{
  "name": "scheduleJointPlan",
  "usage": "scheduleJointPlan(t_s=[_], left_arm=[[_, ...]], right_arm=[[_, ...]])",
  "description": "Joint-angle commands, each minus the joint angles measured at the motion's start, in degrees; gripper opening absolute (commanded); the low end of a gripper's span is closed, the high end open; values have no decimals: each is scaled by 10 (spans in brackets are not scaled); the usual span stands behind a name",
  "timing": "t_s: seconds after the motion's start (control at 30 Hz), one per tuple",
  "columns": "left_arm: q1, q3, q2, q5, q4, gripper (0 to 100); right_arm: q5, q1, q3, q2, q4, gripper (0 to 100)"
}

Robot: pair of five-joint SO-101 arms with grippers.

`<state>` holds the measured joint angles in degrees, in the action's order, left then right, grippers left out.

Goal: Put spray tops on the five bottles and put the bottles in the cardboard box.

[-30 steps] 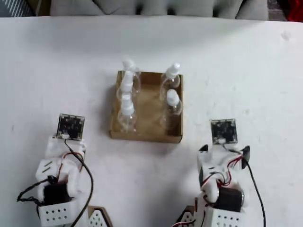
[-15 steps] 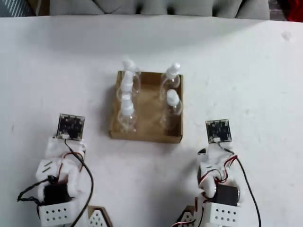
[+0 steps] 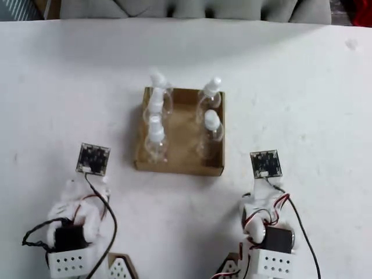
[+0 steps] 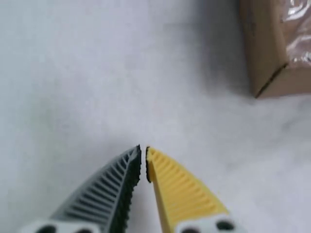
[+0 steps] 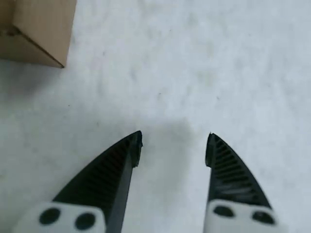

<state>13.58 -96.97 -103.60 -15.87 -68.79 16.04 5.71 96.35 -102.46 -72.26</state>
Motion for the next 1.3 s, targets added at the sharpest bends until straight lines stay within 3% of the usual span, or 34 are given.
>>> scheduleJointPlan(t_s=[0.0,1.27], left_arm=[[-9,0,-9,-3,-30,20],[-9,0,-11,-3,-49,20]], right_arm=[[3,5,4,-7,-4,174],[3,5,4,-7,-4,173]])
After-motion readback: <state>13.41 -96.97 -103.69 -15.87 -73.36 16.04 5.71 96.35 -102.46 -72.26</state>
